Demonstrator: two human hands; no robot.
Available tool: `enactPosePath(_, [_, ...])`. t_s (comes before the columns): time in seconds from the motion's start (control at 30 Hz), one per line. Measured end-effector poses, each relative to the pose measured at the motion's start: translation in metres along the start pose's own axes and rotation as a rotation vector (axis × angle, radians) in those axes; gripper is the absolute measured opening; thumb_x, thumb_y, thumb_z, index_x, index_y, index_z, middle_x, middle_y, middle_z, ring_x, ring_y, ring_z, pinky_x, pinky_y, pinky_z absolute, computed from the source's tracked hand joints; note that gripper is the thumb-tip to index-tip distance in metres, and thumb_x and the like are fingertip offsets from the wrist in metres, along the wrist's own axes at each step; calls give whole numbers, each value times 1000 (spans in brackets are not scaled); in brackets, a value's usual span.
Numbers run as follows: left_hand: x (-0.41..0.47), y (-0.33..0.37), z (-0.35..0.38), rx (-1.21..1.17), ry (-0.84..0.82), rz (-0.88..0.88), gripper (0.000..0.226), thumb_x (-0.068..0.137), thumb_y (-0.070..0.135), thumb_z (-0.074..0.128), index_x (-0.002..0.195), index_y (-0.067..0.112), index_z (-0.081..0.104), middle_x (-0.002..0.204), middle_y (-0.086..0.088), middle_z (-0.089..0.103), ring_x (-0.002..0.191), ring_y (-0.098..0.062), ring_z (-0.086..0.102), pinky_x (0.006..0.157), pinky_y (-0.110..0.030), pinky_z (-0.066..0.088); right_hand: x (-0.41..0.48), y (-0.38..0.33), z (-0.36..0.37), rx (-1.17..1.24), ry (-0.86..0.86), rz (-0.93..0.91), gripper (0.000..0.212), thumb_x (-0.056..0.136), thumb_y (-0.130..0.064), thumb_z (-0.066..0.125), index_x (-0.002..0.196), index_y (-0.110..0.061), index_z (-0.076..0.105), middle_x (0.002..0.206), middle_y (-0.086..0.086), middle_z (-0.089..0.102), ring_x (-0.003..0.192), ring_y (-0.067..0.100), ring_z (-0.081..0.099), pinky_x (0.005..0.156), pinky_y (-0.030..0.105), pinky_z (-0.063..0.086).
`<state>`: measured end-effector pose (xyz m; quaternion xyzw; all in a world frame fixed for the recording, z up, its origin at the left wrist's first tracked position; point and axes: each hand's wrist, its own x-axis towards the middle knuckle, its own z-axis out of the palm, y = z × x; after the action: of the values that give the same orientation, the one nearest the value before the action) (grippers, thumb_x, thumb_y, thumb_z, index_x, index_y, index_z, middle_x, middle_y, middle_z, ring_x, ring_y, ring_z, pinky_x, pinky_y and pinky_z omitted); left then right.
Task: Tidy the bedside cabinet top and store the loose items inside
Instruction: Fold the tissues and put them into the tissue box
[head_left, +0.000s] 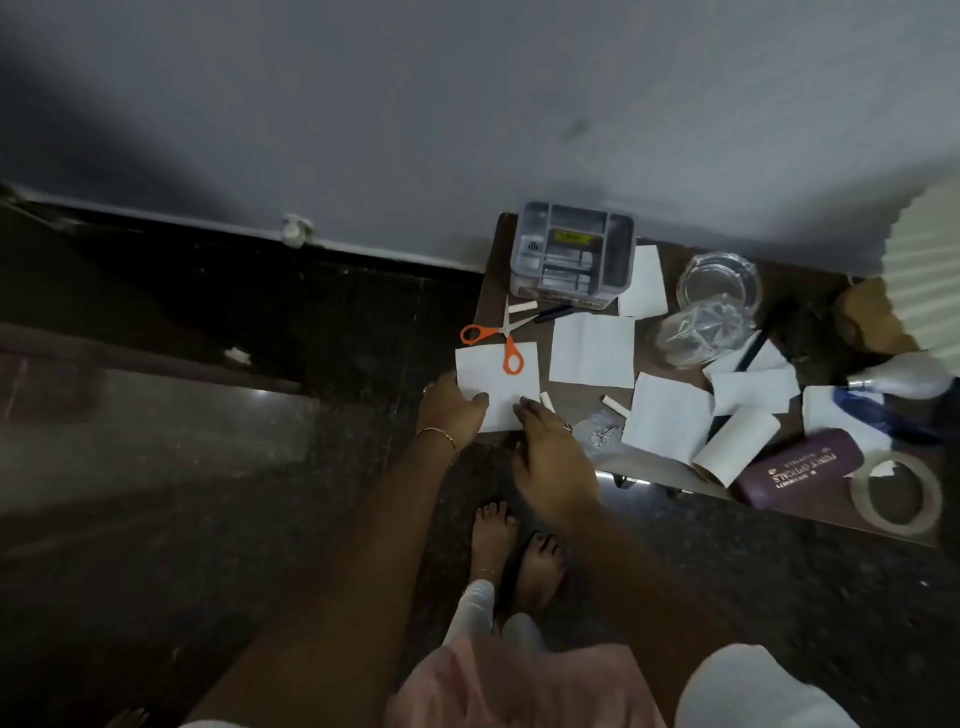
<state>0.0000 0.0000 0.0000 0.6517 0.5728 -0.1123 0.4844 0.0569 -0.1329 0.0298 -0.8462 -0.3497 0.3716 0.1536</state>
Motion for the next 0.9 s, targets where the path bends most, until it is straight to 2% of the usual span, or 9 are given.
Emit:
enactPosePath(0.1, [2,0,3,-34,86,33,51,89,27,60,136,12,46,139,-11,49,122,-30,51,99,-39,46,4,4,10,-35,-14,-17,56,98,-27,45,150,-17,27,156,2,28,143,21,29,118,36,22])
enactPosePath(0.2, [0,-1,3,-144,167,51,44,88,15,61,130,9,53,132,-13,56,117,-29,56,95,-34,46,2,8,18,-32,-39,-23,56,98,-26,46,150,-15,27,155,4,31,141,21,32,116,35,26])
enactPosePath(0.27, [-3,2,2,-156,188,51,45,86,13,63,130,9,51,130,-12,58,117,-29,57,94,-35,47,1,10,19,-30,-44,-36,56,97,-24,46,150,-15,27,155,4,31,140,22,32,117,36,27])
enactPosePath(0.4, [-5,5,9,-190,112,-36,59,82,20,71,133,11,42,135,-12,51,122,-31,50,98,-40,45,0,12,22,-37,-49,-68,56,96,-21,47,149,-16,28,155,3,31,140,20,32,116,34,27])
enactPosePath(0.5, [-7,8,12,-235,139,-92,62,79,18,74,131,10,41,133,-13,51,122,-31,50,98,-40,45,2,15,22,-38,-35,-79,54,97,-22,46,148,-16,32,153,2,34,139,20,34,115,34,29])
enactPosePath(0.6, [-10,8,14,-285,167,-136,58,79,16,74,128,9,43,131,-13,53,120,-31,52,94,-38,46,1,17,21,-35,-36,-87,51,97,-23,45,147,-18,33,153,1,35,139,19,34,115,33,29])
enactPosePath(0.73, [-13,6,14,-359,86,-151,41,81,11,71,120,5,58,124,-14,61,110,-29,58,82,-32,45,0,16,17,47,8,-62,49,95,-18,49,143,-18,40,153,1,33,137,22,38,113,39,36])
enactPosePath(0.83, [-15,9,12,-464,-9,-200,33,84,7,65,117,4,62,121,-15,63,99,-28,59,84,-36,50,0,16,15,66,29,-39,50,93,-17,50,143,-17,40,153,3,32,138,24,36,113,42,35])
enactPosePath(0.9, [-16,14,9,-537,-43,-243,33,86,6,61,118,4,60,119,-15,62,100,-29,58,82,-39,51,1,16,13,67,33,-12,50,94,-20,50,143,-18,39,154,4,32,140,24,34,114,44,34])
